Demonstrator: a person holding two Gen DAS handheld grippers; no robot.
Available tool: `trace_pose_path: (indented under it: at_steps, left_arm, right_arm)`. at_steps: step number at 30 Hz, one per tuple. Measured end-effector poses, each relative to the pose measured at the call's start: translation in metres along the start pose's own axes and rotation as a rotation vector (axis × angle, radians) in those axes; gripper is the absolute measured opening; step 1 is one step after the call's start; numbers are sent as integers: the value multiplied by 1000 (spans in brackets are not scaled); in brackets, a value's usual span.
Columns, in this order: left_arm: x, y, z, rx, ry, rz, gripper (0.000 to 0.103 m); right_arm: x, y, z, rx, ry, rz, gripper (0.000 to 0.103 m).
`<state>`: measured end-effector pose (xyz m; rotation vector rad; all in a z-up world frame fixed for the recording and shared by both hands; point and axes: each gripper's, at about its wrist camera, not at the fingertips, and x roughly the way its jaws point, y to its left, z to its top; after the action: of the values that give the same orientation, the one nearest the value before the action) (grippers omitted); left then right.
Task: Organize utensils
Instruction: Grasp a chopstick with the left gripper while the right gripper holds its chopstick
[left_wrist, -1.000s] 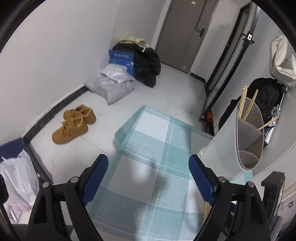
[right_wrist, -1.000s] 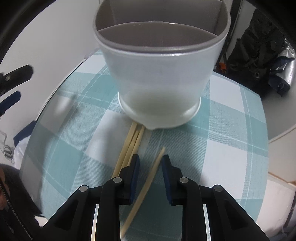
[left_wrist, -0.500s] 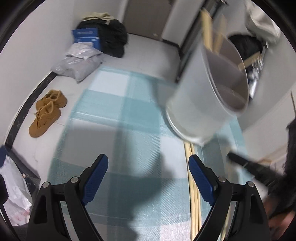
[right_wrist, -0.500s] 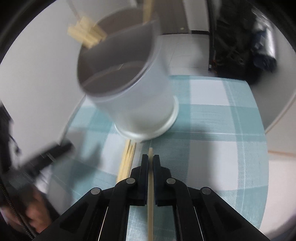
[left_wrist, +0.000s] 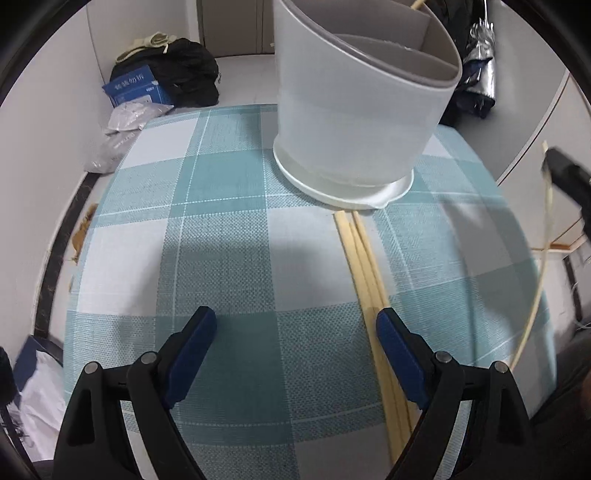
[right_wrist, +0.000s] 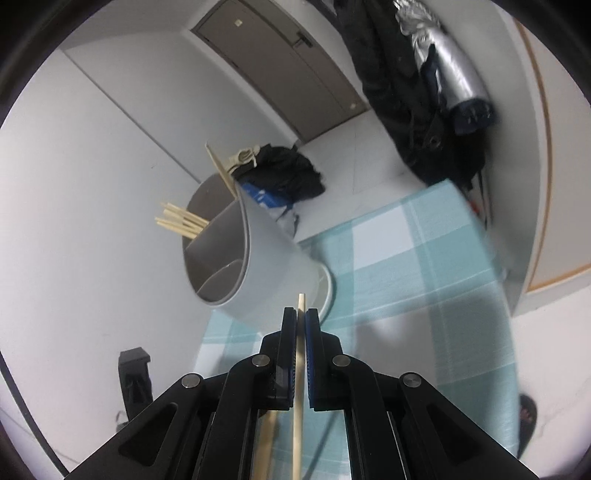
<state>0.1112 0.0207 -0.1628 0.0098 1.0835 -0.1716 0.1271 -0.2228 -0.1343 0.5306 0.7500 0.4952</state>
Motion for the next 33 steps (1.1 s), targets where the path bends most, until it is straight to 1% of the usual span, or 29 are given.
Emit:
trace_pose_path:
  at_steps: [4, 6, 11, 13, 18, 22, 23, 24, 25, 26, 27, 28, 29, 30, 31, 33]
  left_arm:
    - [1, -1, 1, -17, 15, 16, 86]
    - [1, -5, 1, -17, 23, 28, 86]
    - [7, -12, 7, -8, 47, 59, 86]
    - [11, -13, 8, 9, 73, 76, 86]
    - [14, -15, 14, 27, 70, 109, 86]
    - [19, -13, 26, 24, 62, 134, 85]
    - [19, -14, 28, 23, 61, 133, 83]
    - [20, -14, 31, 19, 58, 129, 78]
    - [21, -15, 35, 16, 59, 122, 75]
    - [22, -16, 37, 18, 65, 114, 69]
    - [24, -18, 38, 26, 77, 104, 58]
    - [23, -19, 36, 31, 84, 100, 55]
    - [24, -20, 38, 30, 84, 94, 48]
    - [25, -21, 38, 28, 92, 84, 39]
    - [24, -22, 38, 24, 95, 74, 34]
    - [26, -21, 39, -2, 107, 43, 16]
  right_arm:
    - [-2, -1, 3, -43, -29, -23, 4]
    - [-2, -6, 4, -26, -29, -8, 4]
    - [-8, -20, 6, 23, -25, -18, 4]
    - [-12, -23, 7, 32, -32, -16, 4]
    - [-22, -25, 10, 35, -61, -8, 4]
    - [-27, -26, 11, 38, -69, -1, 4]
    - [-27, -26, 11, 41, -70, -1, 4]
    - [-28, -27, 11, 44, -70, -1, 4]
    - [-28, -28, 11, 47, -70, 0, 4]
    - [-29, -29, 11, 50, -70, 0, 4]
    - [-30, -30, 12, 54, -70, 0, 4]
    - [-30, -31, 12, 57, -71, 0, 4]
    - [-31, -31, 12, 60, -71, 1, 4]
    - [-31, -32, 13, 62, -72, 1, 4]
    - [-32, -32, 13, 63, -74, 2, 4]
    - [-32, -32, 13, 63, -74, 4, 4]
